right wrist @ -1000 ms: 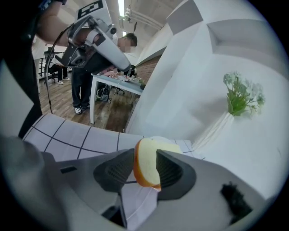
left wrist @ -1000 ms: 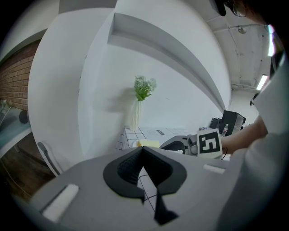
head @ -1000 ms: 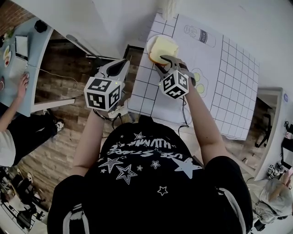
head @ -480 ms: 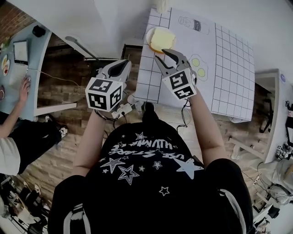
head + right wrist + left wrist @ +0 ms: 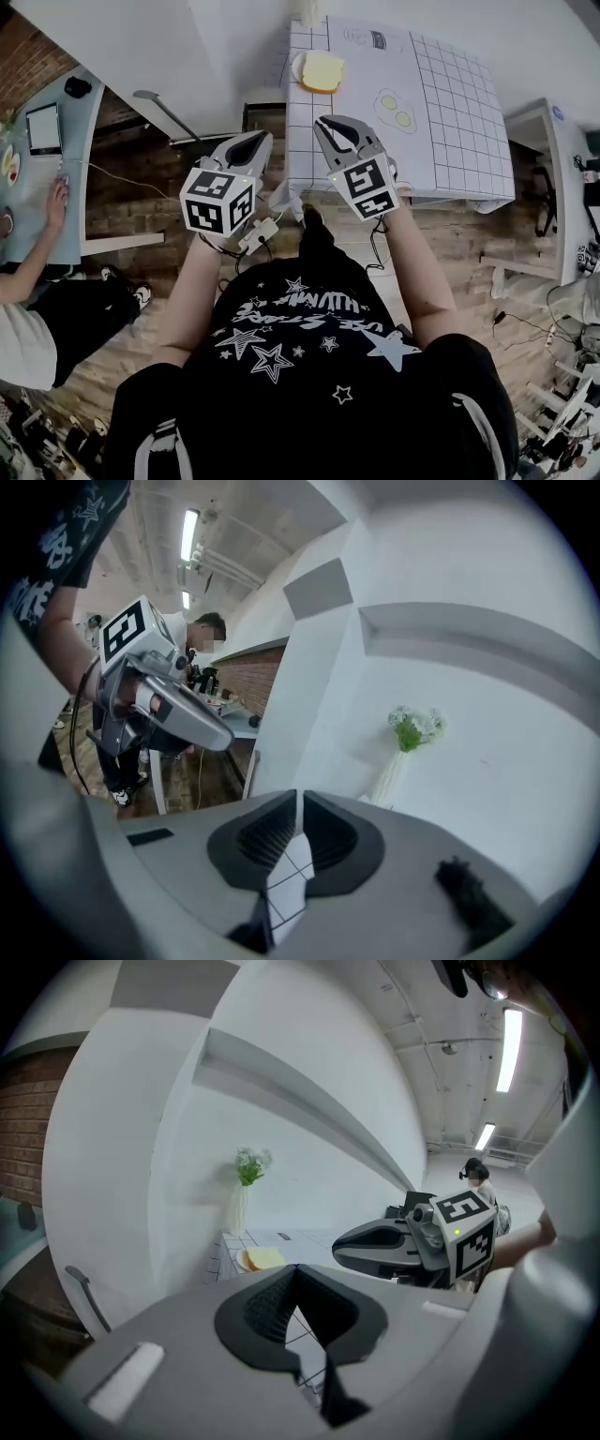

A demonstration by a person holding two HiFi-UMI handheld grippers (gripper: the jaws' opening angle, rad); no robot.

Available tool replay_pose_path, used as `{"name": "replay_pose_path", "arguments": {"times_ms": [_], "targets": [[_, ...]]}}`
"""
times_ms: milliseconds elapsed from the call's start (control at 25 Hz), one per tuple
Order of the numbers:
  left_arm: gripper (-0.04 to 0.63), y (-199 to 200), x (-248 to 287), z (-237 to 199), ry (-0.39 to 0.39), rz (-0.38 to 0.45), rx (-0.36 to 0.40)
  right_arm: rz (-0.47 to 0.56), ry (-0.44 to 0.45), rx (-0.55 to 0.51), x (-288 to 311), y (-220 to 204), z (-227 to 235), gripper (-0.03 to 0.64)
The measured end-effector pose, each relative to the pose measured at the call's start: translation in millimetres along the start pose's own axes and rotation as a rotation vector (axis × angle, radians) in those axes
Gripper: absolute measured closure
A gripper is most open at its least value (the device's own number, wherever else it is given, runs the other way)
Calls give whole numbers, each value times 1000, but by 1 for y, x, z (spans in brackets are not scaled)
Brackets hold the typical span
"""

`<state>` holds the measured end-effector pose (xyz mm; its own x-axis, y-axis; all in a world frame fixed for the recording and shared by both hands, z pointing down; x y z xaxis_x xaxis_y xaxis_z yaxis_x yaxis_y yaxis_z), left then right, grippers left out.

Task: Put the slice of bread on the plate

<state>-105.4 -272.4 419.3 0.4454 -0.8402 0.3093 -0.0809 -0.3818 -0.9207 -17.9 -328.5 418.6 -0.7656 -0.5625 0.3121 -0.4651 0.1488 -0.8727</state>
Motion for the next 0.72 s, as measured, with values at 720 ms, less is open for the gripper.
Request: {"name": "replay_pose_path", "arguments": {"times_ms": [720], "targets": [[586, -37, -32, 88, -233, -14, 48, -18, -228, 273, -139, 4, -44, 603]]}}
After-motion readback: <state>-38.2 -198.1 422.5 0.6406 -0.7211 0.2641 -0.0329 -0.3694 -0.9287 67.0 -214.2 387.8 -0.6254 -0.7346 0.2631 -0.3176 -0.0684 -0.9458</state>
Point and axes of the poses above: the fingertips, and each gripper's own axes: x forward along the fingers, z to its right, y out of its top, the point moved 2 cm from there along -x, backward along the fingers, and after that the axes turned 7 degrees about -y, right-handed, at the moved point
